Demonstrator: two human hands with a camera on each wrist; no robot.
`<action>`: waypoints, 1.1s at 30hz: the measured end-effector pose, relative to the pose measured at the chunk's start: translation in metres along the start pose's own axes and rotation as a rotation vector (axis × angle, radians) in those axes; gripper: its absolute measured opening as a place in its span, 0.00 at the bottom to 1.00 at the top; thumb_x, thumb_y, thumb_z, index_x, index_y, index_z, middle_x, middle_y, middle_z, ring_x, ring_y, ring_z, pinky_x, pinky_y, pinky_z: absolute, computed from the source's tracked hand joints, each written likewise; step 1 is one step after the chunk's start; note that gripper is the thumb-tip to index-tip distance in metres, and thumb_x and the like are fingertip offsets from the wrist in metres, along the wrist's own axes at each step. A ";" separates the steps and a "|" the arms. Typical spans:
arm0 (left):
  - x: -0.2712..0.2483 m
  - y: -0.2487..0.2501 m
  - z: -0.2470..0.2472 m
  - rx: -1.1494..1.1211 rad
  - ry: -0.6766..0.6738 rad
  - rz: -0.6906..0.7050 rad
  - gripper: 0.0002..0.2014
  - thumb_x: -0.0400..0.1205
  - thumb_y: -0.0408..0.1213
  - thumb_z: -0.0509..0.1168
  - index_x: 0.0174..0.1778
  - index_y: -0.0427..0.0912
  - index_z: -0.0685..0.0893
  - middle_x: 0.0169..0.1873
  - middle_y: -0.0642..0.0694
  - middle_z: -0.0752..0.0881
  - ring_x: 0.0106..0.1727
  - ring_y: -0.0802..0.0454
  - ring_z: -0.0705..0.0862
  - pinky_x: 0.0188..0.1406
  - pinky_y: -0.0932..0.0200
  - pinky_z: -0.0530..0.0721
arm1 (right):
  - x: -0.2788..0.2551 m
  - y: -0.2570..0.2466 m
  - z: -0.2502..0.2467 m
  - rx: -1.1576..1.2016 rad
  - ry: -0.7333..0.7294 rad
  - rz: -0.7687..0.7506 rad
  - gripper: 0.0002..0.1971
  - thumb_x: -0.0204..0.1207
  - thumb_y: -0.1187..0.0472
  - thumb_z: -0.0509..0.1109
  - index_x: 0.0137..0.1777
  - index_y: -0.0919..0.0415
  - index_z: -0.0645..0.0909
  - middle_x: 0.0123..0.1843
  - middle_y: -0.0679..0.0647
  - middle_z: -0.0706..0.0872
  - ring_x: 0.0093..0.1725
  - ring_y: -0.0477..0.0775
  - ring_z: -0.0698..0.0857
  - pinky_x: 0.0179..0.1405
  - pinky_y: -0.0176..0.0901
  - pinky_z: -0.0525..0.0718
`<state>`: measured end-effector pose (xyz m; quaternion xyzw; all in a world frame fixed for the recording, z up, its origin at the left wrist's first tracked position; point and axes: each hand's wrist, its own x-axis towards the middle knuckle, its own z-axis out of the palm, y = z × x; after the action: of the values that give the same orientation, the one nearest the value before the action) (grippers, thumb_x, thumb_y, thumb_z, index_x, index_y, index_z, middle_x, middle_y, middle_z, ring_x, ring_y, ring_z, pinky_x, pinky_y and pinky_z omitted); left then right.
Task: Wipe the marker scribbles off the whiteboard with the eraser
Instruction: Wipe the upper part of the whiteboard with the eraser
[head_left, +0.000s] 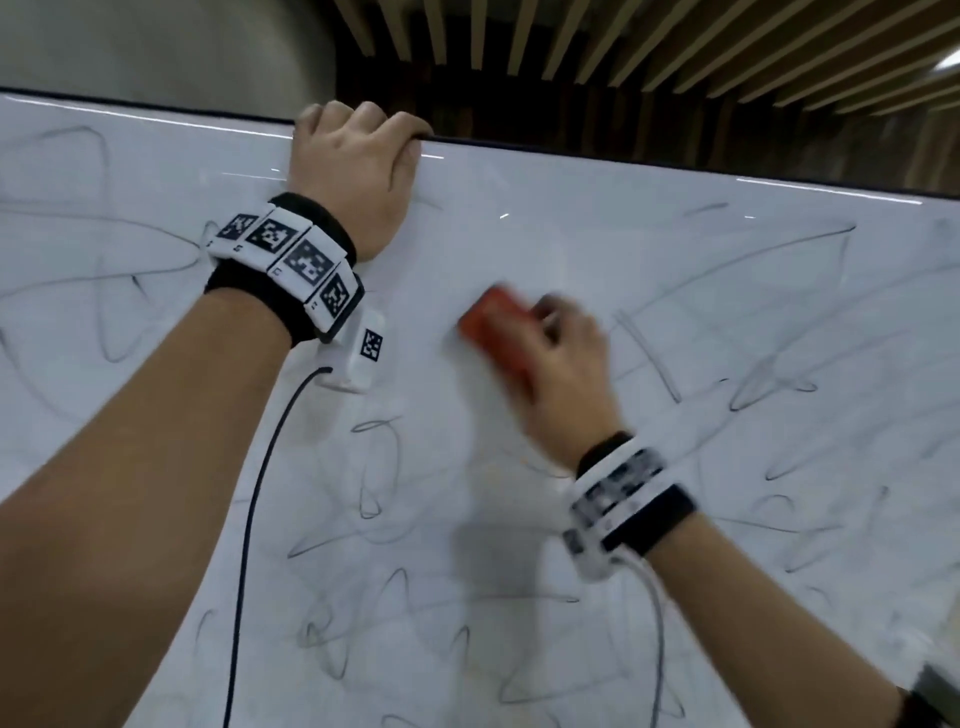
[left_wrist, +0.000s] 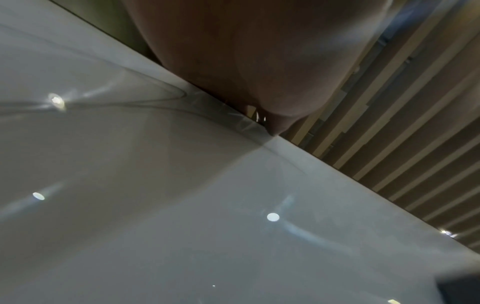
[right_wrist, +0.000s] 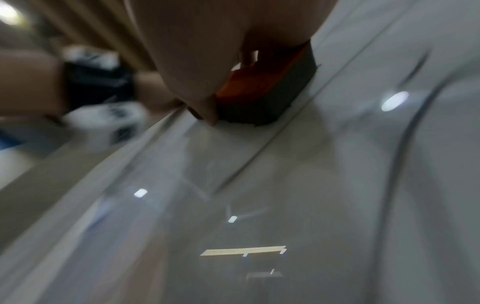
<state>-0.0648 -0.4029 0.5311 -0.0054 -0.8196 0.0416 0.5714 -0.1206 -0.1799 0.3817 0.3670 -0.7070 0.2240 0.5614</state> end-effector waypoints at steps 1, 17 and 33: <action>0.000 0.002 0.000 -0.006 0.002 -0.010 0.20 0.91 0.48 0.47 0.73 0.52 0.79 0.64 0.40 0.83 0.68 0.35 0.76 0.78 0.42 0.60 | 0.017 0.027 -0.014 -0.033 0.096 0.067 0.25 0.78 0.55 0.74 0.76 0.53 0.80 0.61 0.68 0.78 0.53 0.61 0.75 0.55 0.54 0.74; 0.005 0.010 0.004 -0.053 0.000 -0.118 0.21 0.87 0.54 0.51 0.68 0.53 0.82 0.64 0.37 0.84 0.69 0.35 0.76 0.76 0.40 0.63 | -0.030 0.012 -0.005 -0.042 -0.094 -0.034 0.22 0.81 0.51 0.72 0.76 0.46 0.79 0.63 0.65 0.77 0.55 0.62 0.74 0.59 0.59 0.79; -0.013 0.129 0.041 0.031 0.042 -0.146 0.31 0.83 0.63 0.53 0.77 0.48 0.71 0.74 0.41 0.75 0.78 0.38 0.69 0.80 0.38 0.61 | -0.053 0.091 -0.039 -0.031 -0.052 0.024 0.24 0.79 0.54 0.75 0.76 0.45 0.80 0.65 0.64 0.76 0.57 0.63 0.75 0.61 0.57 0.73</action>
<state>-0.1040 -0.2774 0.4949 0.0624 -0.8048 0.0123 0.5901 -0.1607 -0.0796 0.3498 0.3556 -0.7292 0.2098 0.5457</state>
